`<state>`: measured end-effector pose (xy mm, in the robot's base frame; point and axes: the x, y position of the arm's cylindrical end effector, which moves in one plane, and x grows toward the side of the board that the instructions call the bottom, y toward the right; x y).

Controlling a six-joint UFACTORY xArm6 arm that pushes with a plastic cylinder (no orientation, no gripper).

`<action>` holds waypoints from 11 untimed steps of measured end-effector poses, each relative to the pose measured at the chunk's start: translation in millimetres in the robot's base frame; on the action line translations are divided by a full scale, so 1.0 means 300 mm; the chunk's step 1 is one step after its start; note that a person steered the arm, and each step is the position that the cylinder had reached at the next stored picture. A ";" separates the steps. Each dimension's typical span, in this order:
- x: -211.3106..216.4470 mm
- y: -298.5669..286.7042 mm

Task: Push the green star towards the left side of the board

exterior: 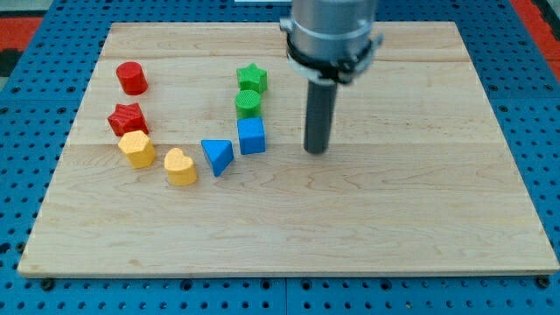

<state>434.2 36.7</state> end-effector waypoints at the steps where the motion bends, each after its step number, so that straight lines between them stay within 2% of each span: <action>1: -0.147 -0.016; 2: -0.421 -0.087; 3: -0.560 -0.193; 4: -0.722 -0.216; 5: -0.724 -0.273; 6: -0.745 -0.241; 7: -0.703 -0.033; 8: -0.564 0.075; 9: -0.319 0.026; 10: -0.296 -0.170; 11: -0.349 -0.302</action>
